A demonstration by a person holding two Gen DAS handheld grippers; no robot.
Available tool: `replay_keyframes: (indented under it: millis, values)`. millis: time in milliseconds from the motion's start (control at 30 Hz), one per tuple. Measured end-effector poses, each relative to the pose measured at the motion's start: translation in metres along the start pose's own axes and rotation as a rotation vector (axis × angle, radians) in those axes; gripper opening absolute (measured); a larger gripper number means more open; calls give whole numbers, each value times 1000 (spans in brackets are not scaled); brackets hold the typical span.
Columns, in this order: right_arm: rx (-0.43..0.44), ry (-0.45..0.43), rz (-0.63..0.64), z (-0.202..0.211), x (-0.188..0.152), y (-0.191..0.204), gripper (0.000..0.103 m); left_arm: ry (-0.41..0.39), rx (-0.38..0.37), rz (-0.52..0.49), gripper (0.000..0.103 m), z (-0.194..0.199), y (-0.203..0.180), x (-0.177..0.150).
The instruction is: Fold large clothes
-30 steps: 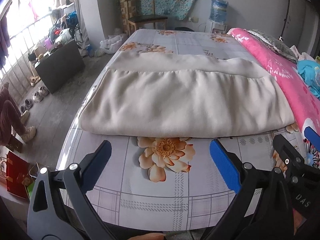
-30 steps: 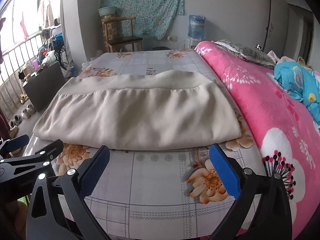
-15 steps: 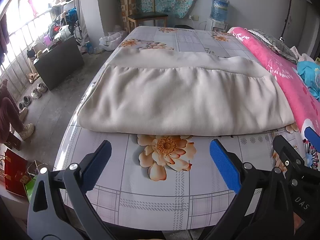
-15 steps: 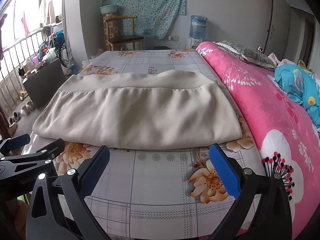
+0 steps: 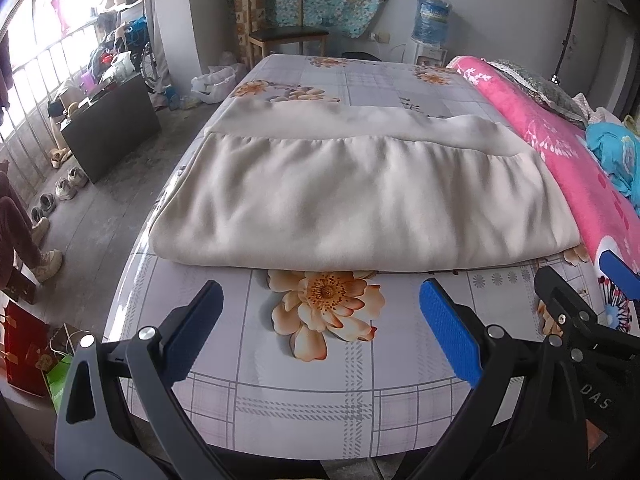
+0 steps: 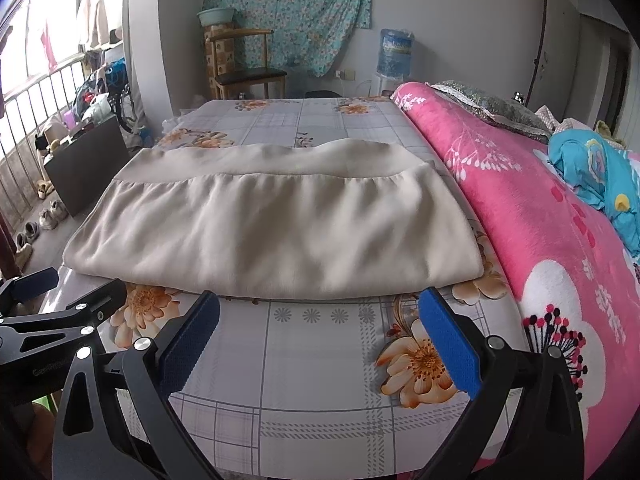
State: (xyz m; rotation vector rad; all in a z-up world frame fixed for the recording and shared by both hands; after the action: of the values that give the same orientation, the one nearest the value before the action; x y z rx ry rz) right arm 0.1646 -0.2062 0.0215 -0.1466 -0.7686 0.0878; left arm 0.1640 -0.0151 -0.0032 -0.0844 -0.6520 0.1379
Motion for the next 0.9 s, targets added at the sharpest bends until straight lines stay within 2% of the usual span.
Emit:
replay_keyframes:
  millis: [900]
  values:
    - [-4, 0, -11, -1, -1, -3, 97, 6, -3, -6, 95, 1, -2, -1]
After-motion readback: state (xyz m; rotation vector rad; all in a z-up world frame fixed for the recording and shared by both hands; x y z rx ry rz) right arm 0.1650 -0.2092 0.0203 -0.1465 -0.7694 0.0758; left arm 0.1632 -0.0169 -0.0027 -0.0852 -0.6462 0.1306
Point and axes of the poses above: each gripper's, at about its wrist camera, not at the fingertips, and z roughly against the way its jaws point, y to its left, x to its top, the point moved 7 cm from there along -z, roughly the way its jaws point, and after that the axes turned 9 degrees about z, right-handed, at the moved point
